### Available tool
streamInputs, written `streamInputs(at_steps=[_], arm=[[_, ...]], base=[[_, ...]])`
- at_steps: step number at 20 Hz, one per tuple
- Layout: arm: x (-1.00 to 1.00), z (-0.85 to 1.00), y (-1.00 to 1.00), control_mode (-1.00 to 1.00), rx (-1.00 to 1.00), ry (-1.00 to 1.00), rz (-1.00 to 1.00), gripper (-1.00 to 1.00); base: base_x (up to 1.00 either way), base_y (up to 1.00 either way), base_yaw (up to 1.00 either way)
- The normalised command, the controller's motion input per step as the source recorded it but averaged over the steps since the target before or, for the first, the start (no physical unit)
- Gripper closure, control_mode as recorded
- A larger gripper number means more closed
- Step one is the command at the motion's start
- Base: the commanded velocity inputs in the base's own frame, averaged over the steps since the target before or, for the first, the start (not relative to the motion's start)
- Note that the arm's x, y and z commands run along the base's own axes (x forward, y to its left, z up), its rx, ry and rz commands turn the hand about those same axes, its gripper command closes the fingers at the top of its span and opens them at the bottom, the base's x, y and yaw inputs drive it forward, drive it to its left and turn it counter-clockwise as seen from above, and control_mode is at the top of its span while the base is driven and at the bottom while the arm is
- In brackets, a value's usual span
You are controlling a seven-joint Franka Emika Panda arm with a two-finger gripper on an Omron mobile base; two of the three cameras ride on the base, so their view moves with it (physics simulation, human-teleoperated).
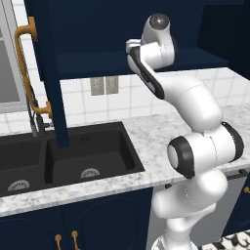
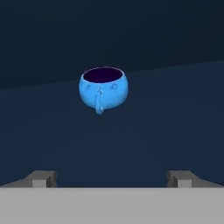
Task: Gather all objects into one cabinet and sort the glasses and bowls to opposite sides.
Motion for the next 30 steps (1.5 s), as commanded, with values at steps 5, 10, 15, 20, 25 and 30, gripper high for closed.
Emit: streamInputs(at_steps=[5, 10, 15, 20, 25, 30], arm=[[0.43, -0.24, 0.0, -1.0, 0.01, 0.02, -0.02, -1.0], [0.5, -0.01, -0.01, -1.0, 0.01, 0.0, 0.0, -1.0], [0.45, -0.05, 0.0, -1.0, 0.01, 0.02, 0.0, -1.0], [0.47, -0.03, 0.0, -1.0, 0.0, 0.0, 0.0, -1.0], [0.44, -0.11, 0.0, -1.0, 0.0, 0.01, -0.01, -1.0], [0.47, -0.02, 0.0, -1.0, 0.0, 0.0, -0.01, -1.0]], base=[[0.0, 0.0, 0.0], [0.0, 0.0, 0.0], [0.0, 0.0, 0.0], [0.0, 0.0, 0.0], [0.0, 0.0, 0.0], [0.0, 0.0, 0.0]])
